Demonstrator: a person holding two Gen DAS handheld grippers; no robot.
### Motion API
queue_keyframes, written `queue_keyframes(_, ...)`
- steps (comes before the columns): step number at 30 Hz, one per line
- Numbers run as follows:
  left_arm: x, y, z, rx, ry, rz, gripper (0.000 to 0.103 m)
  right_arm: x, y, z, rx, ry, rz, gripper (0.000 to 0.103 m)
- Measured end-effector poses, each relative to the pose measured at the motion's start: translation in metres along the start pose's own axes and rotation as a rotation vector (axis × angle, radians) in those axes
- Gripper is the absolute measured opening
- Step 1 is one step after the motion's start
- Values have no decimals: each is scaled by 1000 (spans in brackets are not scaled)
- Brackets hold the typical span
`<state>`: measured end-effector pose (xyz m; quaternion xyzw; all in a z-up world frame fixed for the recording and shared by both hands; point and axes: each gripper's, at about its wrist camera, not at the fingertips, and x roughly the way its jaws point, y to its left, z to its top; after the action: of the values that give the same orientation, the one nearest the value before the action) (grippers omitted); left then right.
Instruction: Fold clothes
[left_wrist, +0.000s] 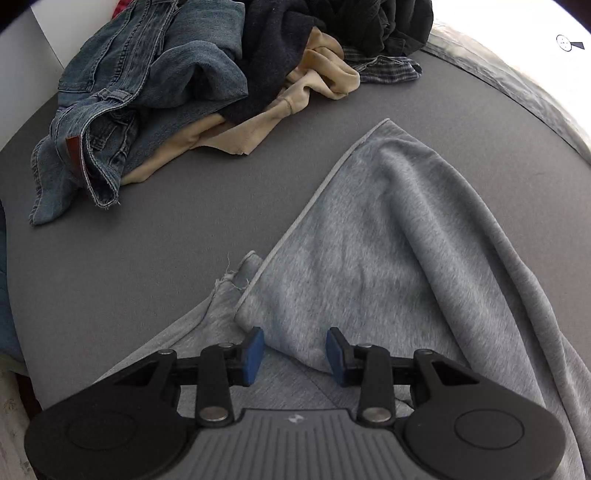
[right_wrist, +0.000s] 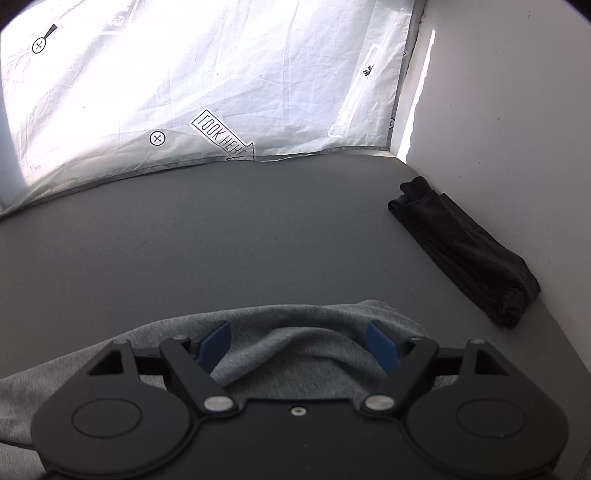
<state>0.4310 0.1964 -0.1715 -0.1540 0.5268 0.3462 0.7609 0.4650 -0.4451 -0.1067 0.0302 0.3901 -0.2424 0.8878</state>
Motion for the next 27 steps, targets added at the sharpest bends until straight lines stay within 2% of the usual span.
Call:
queue_keyframes(2,-3,-6,-4,63,-42,22,41,11,-21,3,51,6,-7,84)
queue_keyframes(6,-7,-25,-4,237,-78,85,41,42,-64,12,133,53,-45,85)
queue_keyframes(9,-9,-31,-6,277,-87,112,41,64,-94,15,215,91,-23,85)
queue_keyframes(13,-10,-35,-5,279,-77,132,41,98,-124,11,340,183,132,82)
queue_keyframes(17,-8,-43,-5,316,-72,171,41,110,-120,0,397,239,277,80)
queue_keyframes(18,-8,-45,-5,321,-74,183,41,107,-115,-2,371,234,269,71)
queue_keyframes(19,-8,-47,-6,322,-77,191,41,103,-109,-3,339,227,253,48)
queue_keyframes(21,-7,-49,-8,316,-84,205,41,89,-95,-7,267,192,220,27)
queue_keyframes(22,-7,-50,-9,313,-87,211,41,78,-88,-10,228,160,204,21)
queue_keyframes(24,-6,-52,-11,318,-97,227,41,51,-72,-20,149,91,172,19)
queue_keyframes(27,-6,-61,-18,373,-121,265,41,16,-41,-44,-38,37,130,18)
